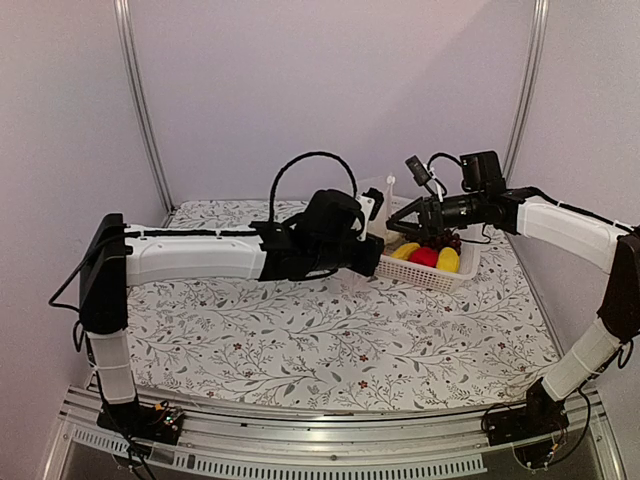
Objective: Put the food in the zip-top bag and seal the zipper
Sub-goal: Pass from the left arm to the right, then pass from the right arm to the left
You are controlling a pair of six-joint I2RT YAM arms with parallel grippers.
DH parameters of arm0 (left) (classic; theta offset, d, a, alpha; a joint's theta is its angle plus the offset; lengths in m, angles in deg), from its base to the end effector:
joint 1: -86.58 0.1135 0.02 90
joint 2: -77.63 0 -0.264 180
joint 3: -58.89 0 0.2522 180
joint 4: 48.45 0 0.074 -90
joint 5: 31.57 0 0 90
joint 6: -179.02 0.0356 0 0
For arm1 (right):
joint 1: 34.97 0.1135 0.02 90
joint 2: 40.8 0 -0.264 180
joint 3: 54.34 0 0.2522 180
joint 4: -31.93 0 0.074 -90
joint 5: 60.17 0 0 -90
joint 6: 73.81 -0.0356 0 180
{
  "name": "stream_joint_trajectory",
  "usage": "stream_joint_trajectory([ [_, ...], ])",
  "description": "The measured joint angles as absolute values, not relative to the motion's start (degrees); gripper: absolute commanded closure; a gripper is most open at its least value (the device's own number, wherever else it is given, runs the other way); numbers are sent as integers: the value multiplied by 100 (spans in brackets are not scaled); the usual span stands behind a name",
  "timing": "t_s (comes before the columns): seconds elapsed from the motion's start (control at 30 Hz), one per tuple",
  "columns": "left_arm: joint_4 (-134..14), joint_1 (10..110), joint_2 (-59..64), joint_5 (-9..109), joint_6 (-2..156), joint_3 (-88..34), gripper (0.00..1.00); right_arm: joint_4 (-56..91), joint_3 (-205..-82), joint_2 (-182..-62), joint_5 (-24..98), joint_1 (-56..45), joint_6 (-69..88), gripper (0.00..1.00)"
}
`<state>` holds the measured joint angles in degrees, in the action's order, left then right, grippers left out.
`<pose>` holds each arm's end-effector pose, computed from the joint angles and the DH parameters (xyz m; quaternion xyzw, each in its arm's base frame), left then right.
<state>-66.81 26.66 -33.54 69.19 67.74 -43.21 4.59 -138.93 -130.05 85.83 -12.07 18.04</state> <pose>0.2369 -0.3957 0.2697 0.2355 0.8190 -0.2756 0.4447 0.3087 0.1624 0.3072 -0.3878 0.7055 0.4819 0.3459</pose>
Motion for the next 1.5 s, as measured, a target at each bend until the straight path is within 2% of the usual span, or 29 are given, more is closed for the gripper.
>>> stream_joint_trajectory([
  [0.23,-6626,2664,-3568,6770,6661,-4594,100,769,-13882,-13005,8113,-1209,1048,59],
  [0.3,-6624,2664,-3632,6738,6650,-4666,100,828,-13884,-13029,8048,-1209,884,68],
  [0.4,-6635,2662,-3695,6681,6645,-4721,98,892,-13897,-13143,7936,-1209,661,87],
  [0.47,-6641,2658,-3715,6674,6641,-4740,86,918,-13900,-13241,7862,-1209,571,100],
  [0.5,-6648,2653,-3717,6679,6632,-4740,77,927,-13900,-13285,7838,-1209,523,100],
  [0.67,-6703,2579,-3704,6842,6604,-4712,62,966,-13900,-13344,7797,-1209,353,100],
  [0.8,-6593,2190,-3509,7621,7008,-4395,48,1071,-13891,-13322,7792,-1209,296,100],
  [1.0,-6578,1335,-3413,9304,7308,-4360,49,1154,-13784,-13053,7748,-1209,224,100],
  [1.2,-6639,1462,-3413,10504,7113,-4423,57,1165,-13758,-12957,7582,-1209,178,100],
  [1.37,-6554,1571,-3411,10777,7032,-4515,54,1163,-13729,-12924,7504,-1209,158,100],
  [1.5,-6543,1635,-3387,10405,7028,-4528,53,1163,-13725,-12893,7480,-1209,152,100],
])
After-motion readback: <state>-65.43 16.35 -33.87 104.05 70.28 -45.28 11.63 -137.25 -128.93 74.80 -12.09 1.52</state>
